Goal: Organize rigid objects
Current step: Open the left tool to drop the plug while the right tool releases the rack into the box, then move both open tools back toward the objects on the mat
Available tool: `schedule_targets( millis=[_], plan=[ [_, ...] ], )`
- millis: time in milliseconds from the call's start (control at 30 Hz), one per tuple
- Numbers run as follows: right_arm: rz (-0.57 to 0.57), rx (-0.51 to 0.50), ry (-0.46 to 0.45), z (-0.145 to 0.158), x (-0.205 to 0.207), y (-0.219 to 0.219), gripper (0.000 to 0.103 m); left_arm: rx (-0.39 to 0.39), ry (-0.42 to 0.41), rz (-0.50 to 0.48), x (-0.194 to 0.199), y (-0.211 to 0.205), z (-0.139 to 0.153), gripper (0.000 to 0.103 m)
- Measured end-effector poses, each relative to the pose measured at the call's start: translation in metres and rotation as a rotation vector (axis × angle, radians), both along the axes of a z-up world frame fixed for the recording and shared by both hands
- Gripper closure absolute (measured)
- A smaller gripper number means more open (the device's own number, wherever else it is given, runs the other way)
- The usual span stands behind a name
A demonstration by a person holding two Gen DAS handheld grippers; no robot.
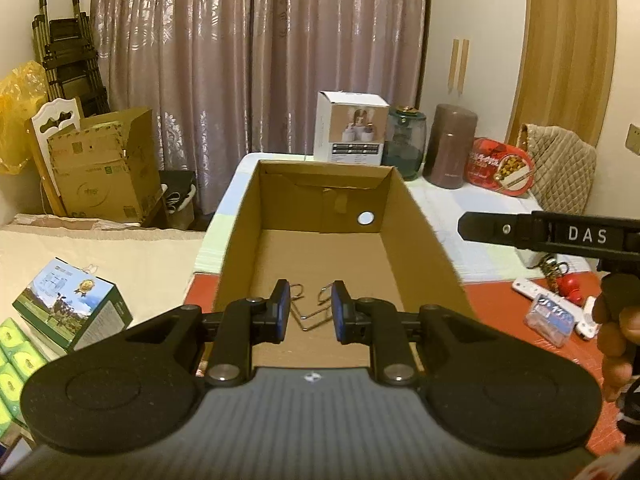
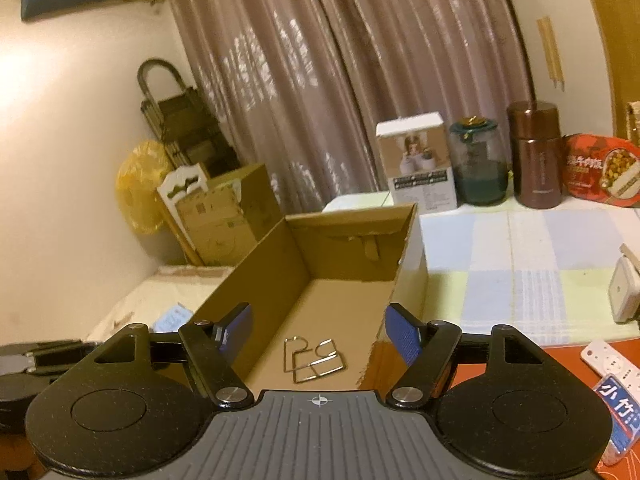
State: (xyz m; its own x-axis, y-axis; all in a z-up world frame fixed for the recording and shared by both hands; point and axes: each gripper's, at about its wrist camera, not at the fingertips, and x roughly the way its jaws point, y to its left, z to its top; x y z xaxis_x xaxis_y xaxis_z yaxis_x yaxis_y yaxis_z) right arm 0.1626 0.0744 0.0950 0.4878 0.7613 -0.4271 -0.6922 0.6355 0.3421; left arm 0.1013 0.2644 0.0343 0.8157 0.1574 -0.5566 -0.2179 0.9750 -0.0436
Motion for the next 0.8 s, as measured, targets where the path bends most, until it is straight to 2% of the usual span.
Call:
schedule_targets(
  millis=[400, 600, 667, 800],
  plan=[
    [-0.128, 0.033, -0.048, 0.016, -0.002, -0.062, 0.033, -0.043, -0.019, -0.059, 0.001, -0.049, 0.016, 0.081],
    [-0.204, 0.012, -0.074, 0.014, -0.001, -0.112, 0.033, -0.056, -0.035, -0.115, 0.007, -0.086, 0.021, 0.076],
    [-0.241, 0.002, -0.085, 0.013, 0.000, -0.131, 0.033, -0.062, -0.036, -0.137, 0.010, -0.099, 0.021, 0.069],
    [-0.332, -0.011, -0.082, 0.008, 0.008, -0.177, 0.032, -0.070, -0.037, -0.184, 0.017, -0.127, 0.017, 0.063]
  ],
)
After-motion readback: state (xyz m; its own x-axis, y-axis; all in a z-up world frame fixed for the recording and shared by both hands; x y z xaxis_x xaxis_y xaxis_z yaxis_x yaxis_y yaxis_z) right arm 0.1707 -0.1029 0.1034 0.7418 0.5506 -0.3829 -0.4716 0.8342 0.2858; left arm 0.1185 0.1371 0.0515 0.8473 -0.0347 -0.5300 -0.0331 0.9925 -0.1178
